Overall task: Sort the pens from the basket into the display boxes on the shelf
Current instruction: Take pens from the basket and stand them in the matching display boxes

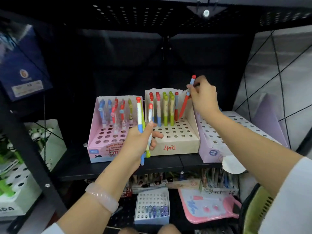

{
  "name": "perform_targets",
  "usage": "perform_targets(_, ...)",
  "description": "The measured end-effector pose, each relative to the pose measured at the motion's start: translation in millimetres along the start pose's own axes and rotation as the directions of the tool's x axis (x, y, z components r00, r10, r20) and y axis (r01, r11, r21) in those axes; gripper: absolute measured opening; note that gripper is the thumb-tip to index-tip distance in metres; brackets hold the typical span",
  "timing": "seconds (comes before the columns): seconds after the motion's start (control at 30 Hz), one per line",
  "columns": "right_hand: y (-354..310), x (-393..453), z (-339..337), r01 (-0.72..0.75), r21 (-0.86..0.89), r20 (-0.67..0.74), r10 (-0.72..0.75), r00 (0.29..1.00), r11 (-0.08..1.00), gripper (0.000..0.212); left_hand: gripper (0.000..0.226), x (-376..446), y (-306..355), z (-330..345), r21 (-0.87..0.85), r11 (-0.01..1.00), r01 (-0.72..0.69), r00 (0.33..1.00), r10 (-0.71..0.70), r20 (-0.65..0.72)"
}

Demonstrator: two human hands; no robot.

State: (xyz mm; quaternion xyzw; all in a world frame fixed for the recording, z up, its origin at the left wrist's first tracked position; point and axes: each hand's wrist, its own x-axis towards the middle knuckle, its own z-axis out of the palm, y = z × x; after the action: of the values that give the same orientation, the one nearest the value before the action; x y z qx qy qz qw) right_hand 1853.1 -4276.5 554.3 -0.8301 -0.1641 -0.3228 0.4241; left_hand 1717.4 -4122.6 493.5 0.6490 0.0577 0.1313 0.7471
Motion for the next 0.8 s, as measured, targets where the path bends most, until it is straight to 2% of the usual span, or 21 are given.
perform_targets(0.13, 11.3, 3.7, 12.0, 0.051, -0.150, 0.040, -0.045, 0.998, 0.987, 0.020, 0.022, 6.3, -0.6, 5.1, 0.003, 1.000, -0.001, 1.000, 0.001, 0.008)
perform_targets(0.37, 15.6, 14.3, 18.1, 0.116, -0.219, 0.067, -0.104, 0.992, 0.969, 0.020, 0.022, 12.5, -6.3, 7.2, 0.005, 1.000, 0.002, 1.000, -0.002, 0.030)
perform_targets(0.53, 18.7, 16.3, 23.3, 0.093, -0.328, 0.175, -0.036, 0.984, 0.940, 0.023, 0.021, 13.5, -9.5, 9.8, -0.013, 1.000, 0.016, 0.999, -0.015, 0.048)
perform_targets(0.63, 16.4, 16.4, 30.1, 0.104, -0.508, 0.168, -0.020, 0.986, 0.855, 0.023, 0.022, 14.1, -10.7, 8.3, 0.000, 1.000, 0.012, 0.999, -0.012, 0.046)
perform_targets(0.7, 17.1, 15.6, 32.9, 0.056, -0.585, 0.177, 0.060, 0.982, 0.809, 0.028, 0.023, 14.3, -11.5, 5.9, 0.012, 1.000, 0.000, 0.999, -0.001, 0.039)
perform_targets(0.8, 20.0, 9.3, 31.9, 0.005, -0.582, 0.199, 0.137, 0.970, 0.813, 0.024, 0.025, 14.2, -13.0, 2.4, 0.030, 1.000, -0.005, 1.000, 0.004, 0.031)
